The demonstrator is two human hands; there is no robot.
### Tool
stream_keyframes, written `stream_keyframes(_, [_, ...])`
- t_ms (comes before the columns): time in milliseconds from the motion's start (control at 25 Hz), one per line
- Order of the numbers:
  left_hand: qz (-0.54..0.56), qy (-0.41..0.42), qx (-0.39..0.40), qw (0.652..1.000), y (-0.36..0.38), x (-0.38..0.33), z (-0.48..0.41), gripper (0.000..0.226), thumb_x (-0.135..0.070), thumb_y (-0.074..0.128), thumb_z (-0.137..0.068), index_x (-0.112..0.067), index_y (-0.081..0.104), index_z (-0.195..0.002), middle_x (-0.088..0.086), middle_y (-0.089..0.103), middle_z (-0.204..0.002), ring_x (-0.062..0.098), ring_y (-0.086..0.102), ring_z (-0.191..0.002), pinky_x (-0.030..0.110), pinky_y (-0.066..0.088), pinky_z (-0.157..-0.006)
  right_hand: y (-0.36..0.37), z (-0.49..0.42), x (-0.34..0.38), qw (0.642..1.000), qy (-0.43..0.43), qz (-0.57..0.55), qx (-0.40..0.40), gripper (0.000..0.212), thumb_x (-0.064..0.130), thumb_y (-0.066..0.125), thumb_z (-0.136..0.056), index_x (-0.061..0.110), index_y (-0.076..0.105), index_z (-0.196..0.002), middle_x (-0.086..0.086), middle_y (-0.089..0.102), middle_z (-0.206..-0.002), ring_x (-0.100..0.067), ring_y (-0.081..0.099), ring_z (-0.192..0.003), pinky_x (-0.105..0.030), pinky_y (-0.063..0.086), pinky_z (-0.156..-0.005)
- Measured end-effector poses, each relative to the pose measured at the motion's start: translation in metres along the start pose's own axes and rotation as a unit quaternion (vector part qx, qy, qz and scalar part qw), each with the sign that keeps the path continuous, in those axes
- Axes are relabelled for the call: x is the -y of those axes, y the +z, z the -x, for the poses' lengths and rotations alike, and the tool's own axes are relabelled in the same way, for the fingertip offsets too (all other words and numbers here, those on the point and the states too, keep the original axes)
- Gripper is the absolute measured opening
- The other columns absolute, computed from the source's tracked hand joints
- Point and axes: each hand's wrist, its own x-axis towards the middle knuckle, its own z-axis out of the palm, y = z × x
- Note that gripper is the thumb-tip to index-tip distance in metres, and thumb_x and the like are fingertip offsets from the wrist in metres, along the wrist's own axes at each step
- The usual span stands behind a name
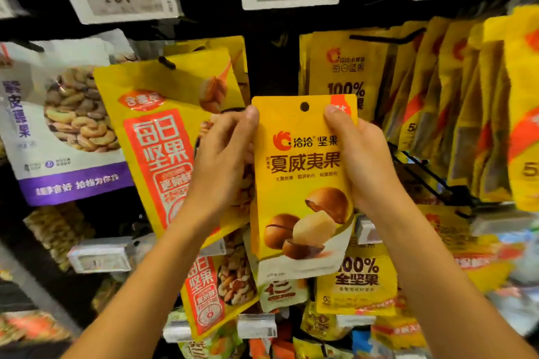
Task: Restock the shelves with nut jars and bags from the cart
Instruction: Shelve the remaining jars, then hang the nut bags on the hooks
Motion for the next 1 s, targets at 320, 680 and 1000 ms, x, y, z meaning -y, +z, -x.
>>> stream_keyframes(320, [0.066,-0.007,-0.039,0.997,0.111,-0.01,-0.002,0.02,-0.028,0.053,-0.091,-0.024,0.068,-0.078,-0.002,0.073,-0.075,0.013,0.07,-0.07,0.029,0.058,-0.061,-0.08,-0.011,0.021,0.998,-0.053,0.039,-0.008,0.032,0.032,0.046,-0.096,0.019,0.067,-0.075,0.003,0.074,-0.073,-0.009,0.071,-0.069,-0.02,0.055,-0.056])
stream_keyframes(680, [0.073,-0.008,-0.07,0.995,0.146,-0.036,-0.001,0.022,-0.033,0.055,-0.081,-0.029,0.072,-0.069,-0.002,0.073,-0.07,0.009,0.069,-0.061,0.019,0.052,-0.048,-0.125,-0.01,0.034,0.996,-0.077,-0.001,0.041,0.036,0.032,0.038,-0.098,0.025,0.066,-0.077,0.008,0.073,-0.071,-0.004,0.07,-0.065,-0.015,0.052,-0.051])
stream_keyframes(1000, [0.087,-0.02,-0.169,0.982,0.124,-0.028,0.004,0.022,-0.028,0.056,-0.09,-0.024,0.073,-0.075,0.001,0.075,-0.074,0.014,0.072,-0.066,0.026,0.056,-0.052,-0.09,-0.011,0.05,0.991,-0.085,0.028,0.095,0.044,0.032,0.034,-0.1,0.0,0.062,-0.087,-0.016,0.07,-0.081,-0.028,0.068,-0.074,-0.032,0.052,-0.057])
